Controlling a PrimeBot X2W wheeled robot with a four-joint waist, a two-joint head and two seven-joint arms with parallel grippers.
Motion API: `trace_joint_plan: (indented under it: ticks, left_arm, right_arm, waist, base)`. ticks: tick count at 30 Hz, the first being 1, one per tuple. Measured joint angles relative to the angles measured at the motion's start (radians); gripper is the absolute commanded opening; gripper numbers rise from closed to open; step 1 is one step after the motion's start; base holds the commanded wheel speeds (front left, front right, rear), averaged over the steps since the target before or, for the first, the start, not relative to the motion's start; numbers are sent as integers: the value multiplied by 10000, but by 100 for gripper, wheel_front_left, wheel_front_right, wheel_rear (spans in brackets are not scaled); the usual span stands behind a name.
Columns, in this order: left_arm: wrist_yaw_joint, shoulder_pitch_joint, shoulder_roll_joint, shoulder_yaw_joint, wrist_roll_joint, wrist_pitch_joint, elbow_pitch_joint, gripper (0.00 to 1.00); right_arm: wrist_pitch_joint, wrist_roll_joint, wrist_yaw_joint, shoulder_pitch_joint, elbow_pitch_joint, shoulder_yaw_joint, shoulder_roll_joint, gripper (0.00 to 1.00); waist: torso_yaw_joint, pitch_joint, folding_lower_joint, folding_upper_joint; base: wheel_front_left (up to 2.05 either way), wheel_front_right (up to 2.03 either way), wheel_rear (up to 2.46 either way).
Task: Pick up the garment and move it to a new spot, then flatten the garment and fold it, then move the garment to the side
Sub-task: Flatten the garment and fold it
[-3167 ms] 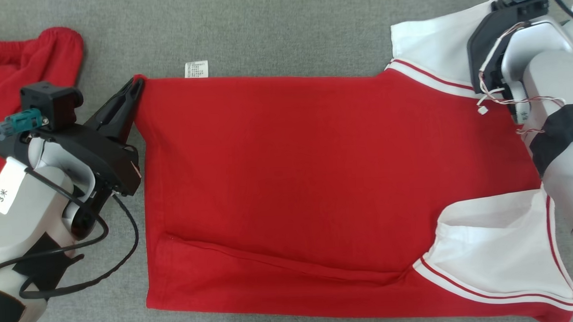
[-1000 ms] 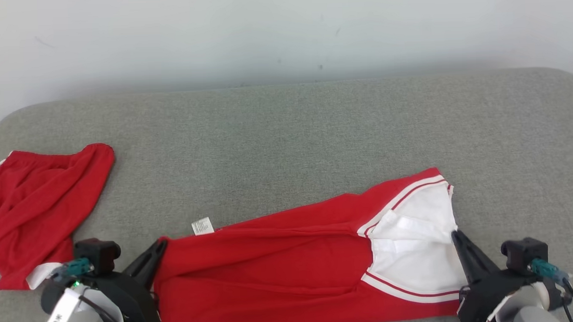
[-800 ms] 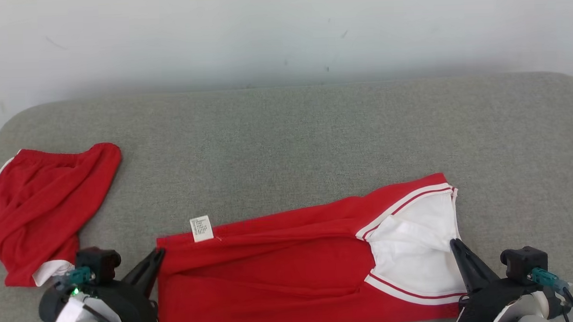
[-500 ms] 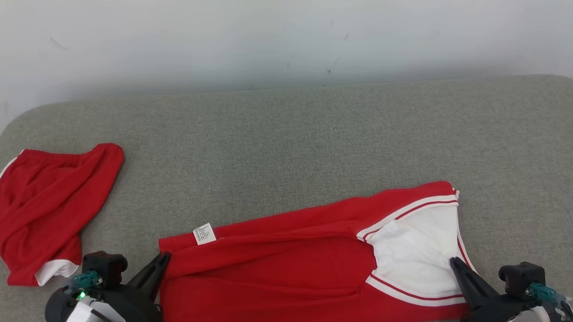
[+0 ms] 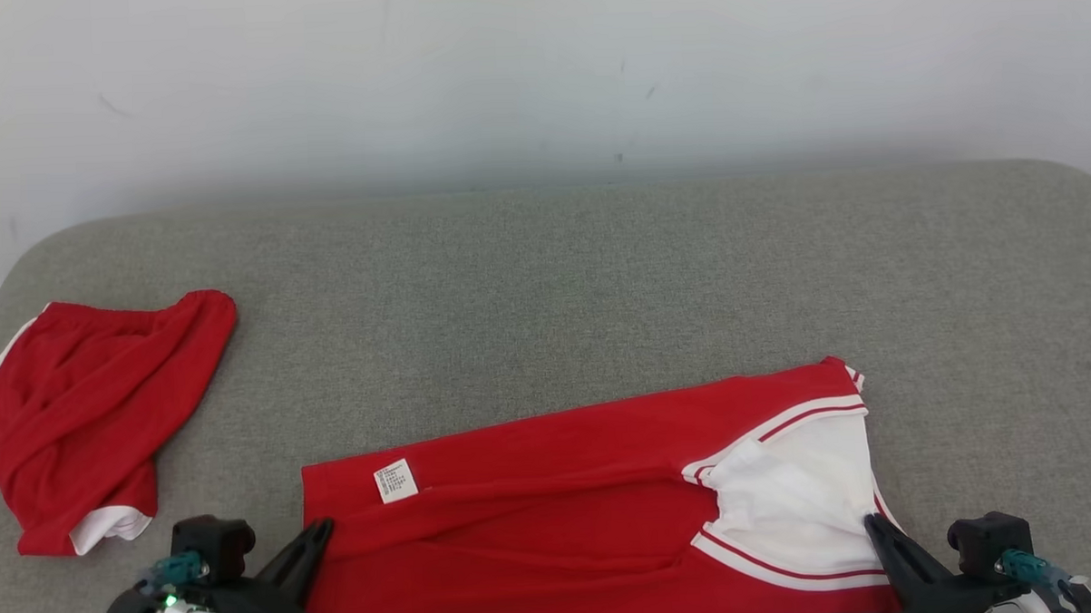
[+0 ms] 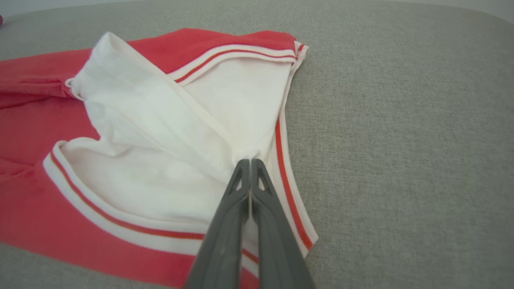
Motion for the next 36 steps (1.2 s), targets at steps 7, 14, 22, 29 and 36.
trace_joint_plan:
  ticks: [7,14,22,29,36]
  left_arm:
    - [105,337,-50,468,58,2,56,100]
    - [545,1040,65,1252,46,0,-767,100]
    - [1354,1805,222,2176,75,2,-1513,100]
    - [1691,2664,270,3016,259,2,-2336,100]
    - [1858,3487,407,4010,426,0,-3202,100]
  right_arm:
    - [-61,711,19,16,-232,-395,173,100]
    - [-282,1501,92,475,-928,-1108,12,100]
    - [-370,1672,94,646,-1381,-1267,15,100]
    - [-405,1421,-121,1191,-1557,-1275,165,100]
    - [-468,616,-571,1210,-2276,-1103,155,100]
  waist:
    - [-18,-216,0,0]
    - [-10,-534,-1,0]
    - [24,-837,-1,0]
    - [13,-930,-1,1]
    - [-48,-892,1,1]
  base:
    - [0,0,0]
    - [0,0,0]
    - [0,0,0]
    - [0,0,0]
    - [0,0,0]
